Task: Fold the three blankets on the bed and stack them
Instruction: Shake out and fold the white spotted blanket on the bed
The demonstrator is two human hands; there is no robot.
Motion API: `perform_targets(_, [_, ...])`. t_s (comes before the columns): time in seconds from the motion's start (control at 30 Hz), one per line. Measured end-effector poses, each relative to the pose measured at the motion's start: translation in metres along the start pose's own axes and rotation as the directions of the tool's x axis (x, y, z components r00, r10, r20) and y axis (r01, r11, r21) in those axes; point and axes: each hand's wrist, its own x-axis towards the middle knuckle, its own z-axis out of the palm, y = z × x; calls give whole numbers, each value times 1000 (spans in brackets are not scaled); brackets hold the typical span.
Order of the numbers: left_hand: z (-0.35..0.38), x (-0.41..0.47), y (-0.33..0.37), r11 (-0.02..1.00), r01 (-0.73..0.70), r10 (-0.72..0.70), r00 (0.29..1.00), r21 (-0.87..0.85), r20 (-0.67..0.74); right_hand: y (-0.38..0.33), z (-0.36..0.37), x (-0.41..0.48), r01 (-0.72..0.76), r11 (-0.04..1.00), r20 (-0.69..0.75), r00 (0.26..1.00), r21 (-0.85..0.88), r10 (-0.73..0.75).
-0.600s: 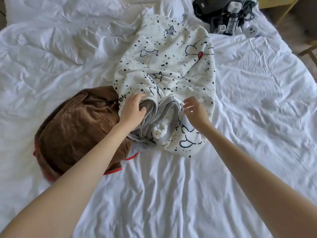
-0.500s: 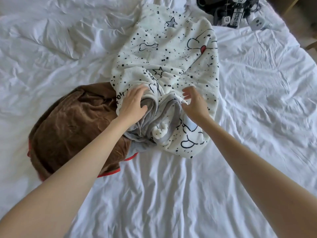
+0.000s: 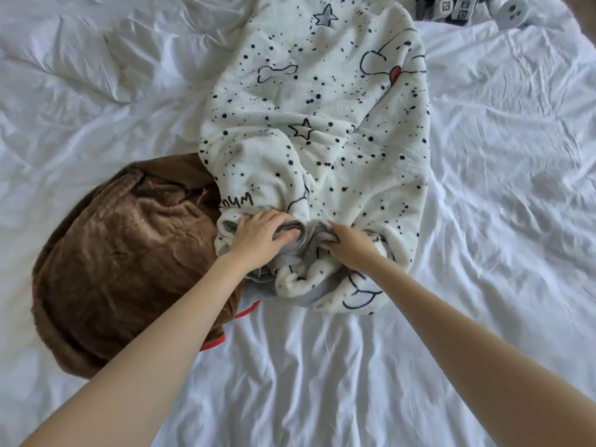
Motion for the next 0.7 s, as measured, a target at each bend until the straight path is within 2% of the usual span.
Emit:
perform_targets(0.07, [-3, -5, 6, 998, 16, -14, 999, -63, 41, -1, 5, -14, -71, 975, 33, 997, 211, 66])
perform_targets(0.13, [-12, -11, 11, 991, 21, -11, 998, -135, 68, -3, 2, -29, -76, 947, 12, 997, 312, 76])
perform_targets(0.3, [-50, -41, 31, 906, -53, 36, 998, -421, -48, -16, -34, -73, -33, 921, -36, 998, 388, 51])
perform_targets(0.4, [-78, -60, 53, 835, -73, 64, 997, -546, -34, -38, -72, -103, -1, 907, -62, 998, 422, 30])
perform_targets(0.53, [-110, -84, 92, 817, -83, 157, 984, -571, 82, -78, -120, -144, 74, 876, -131, 991, 476, -13])
perform_targets(0.7, [-133, -118, 125, 901, -157, 135, 987, -404, -84, -122, -170, -192, 180, 878, -234, 969, 444, -81])
